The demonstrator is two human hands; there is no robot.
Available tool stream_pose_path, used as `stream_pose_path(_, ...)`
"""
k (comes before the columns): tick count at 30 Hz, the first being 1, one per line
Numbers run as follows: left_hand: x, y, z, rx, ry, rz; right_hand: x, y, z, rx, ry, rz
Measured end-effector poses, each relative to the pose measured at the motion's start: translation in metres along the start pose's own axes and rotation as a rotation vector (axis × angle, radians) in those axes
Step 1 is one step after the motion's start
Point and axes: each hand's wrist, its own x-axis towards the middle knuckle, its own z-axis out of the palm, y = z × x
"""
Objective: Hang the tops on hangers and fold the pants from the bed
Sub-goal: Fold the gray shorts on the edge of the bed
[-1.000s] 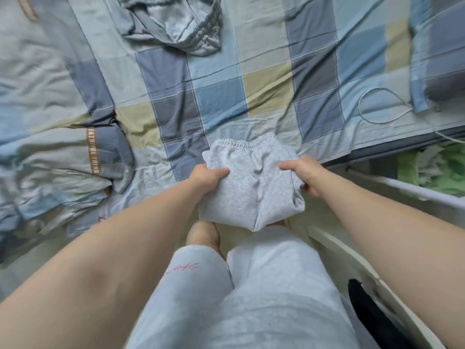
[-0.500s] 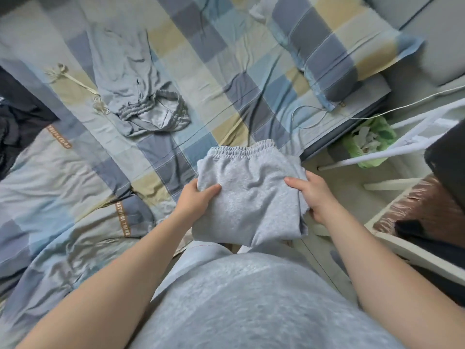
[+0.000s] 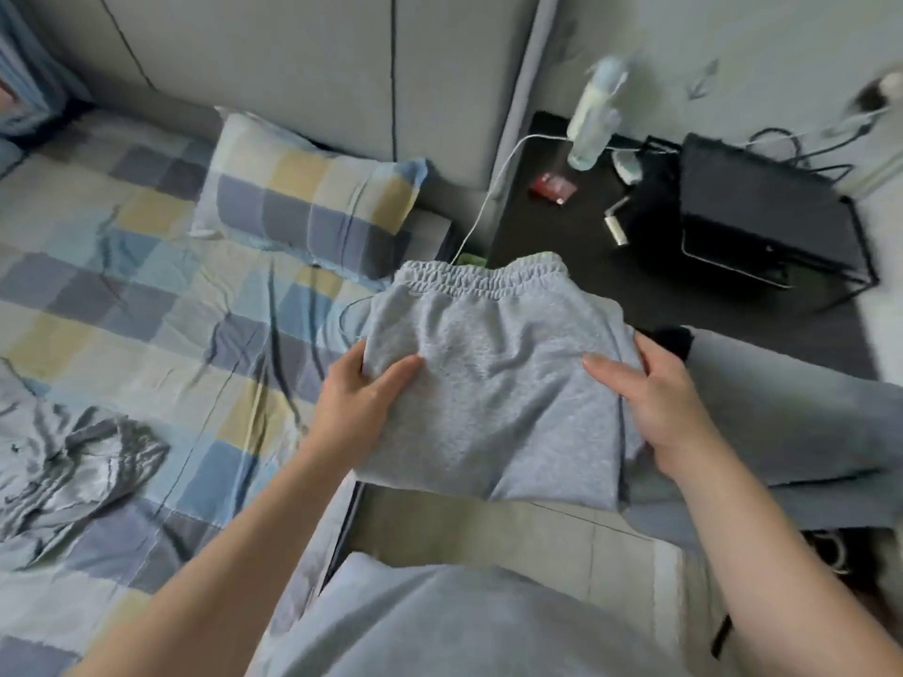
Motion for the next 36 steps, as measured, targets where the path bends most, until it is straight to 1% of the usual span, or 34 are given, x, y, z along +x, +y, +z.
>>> stream_pose_path(4, -0.021, 0.050, 0.106, -0.030, -0.141, 0.142, -0.037, -0.007, -0.122, 0.021, 0.128, -0.105)
stream_pose_path(9, -0.061, 0.089, 0.254, -0.031, -0.367, 0.248, -0.093, 0.007, -0.274, 0.078, 0.338, -0.175)
stream_pose_path(12, -0.090, 0.107, 0.340, -0.006, -0.549, 0.293, -0.138, 0.028, -0.352, 0.127, 0.471, -0.154)
stream_pose_path(15, -0.119, 0.119, 0.417, 0.053, -0.736, 0.310, -0.185, 0.050, -0.411, 0.226, 0.606, -0.116)
stream_pose_path(19, -0.153, 0.123, 0.506, 0.135, -0.909, 0.333, -0.233, 0.089, -0.464, 0.351, 0.812, -0.058)
stream_pose_path(25, -0.188, 0.110, 0.625, 0.343, -1.169, 0.332, -0.276, 0.158, -0.510, 0.504, 1.129, 0.074)
stream_pose_path(30, -0.200, 0.089, 0.732, 0.585, -1.304, 0.316, -0.272, 0.205, -0.541, 0.631, 1.308, 0.151)
stream_pose_path(33, -0.205, 0.076, 0.799, 0.733, -1.400, 0.351, -0.260, 0.231, -0.563, 0.706, 1.435, 0.227)
stream_pose_path(36, -0.212, 0.062, 0.862, 0.826, -1.480, 0.402, -0.247, 0.254, -0.589, 0.762, 1.552, 0.281)
